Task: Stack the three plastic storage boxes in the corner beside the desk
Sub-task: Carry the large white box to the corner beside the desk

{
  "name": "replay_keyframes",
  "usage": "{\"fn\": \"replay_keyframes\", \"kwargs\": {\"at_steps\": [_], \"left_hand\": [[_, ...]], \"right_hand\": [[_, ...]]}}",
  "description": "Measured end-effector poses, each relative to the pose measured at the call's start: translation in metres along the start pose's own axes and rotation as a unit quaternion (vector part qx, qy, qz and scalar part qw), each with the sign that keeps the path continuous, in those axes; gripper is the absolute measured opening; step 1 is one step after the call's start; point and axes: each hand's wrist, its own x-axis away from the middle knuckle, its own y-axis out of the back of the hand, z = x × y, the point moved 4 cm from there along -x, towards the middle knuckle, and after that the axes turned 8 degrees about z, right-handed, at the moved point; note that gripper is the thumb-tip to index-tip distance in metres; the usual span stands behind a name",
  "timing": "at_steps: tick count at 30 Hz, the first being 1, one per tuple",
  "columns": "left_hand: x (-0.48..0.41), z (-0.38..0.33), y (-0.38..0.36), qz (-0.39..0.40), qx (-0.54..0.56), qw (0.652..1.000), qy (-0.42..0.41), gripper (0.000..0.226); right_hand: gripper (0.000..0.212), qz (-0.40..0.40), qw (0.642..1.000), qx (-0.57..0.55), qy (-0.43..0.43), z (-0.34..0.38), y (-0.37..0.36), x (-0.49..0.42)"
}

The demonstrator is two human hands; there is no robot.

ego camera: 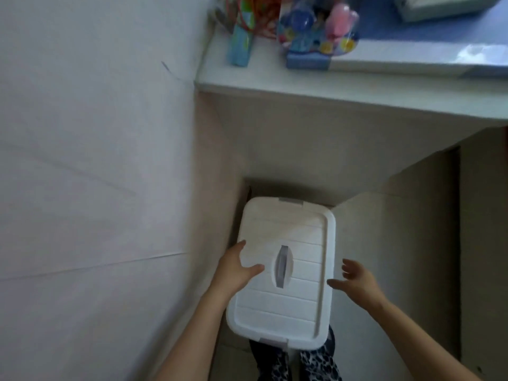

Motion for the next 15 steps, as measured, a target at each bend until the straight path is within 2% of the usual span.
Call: {"fn": "replay_keyframes", "kwargs": {"at_steps": [4,9,15], "left_hand": [[0.059,-0.061,0.024,-0.056,-0.043,0.995,-0.068,0.087],[0.121,-0.117,0.053,-0.111,-0.035,0.983,-0.142,0.085],[0.216,-0.181,0.076,-0.189,0.051,0.950,-0.244,0.073]], "right_hand": [[0.081,-0.029,0.997,-0.021,0.061,0.052,0.023,0.070],[0.076,-0.061,0.986,-0.035,0.149,0.113,0.049,0.148],[0.075,-0.110,0.955,-0.087,0.260,0.176,0.078,0.252]]}}
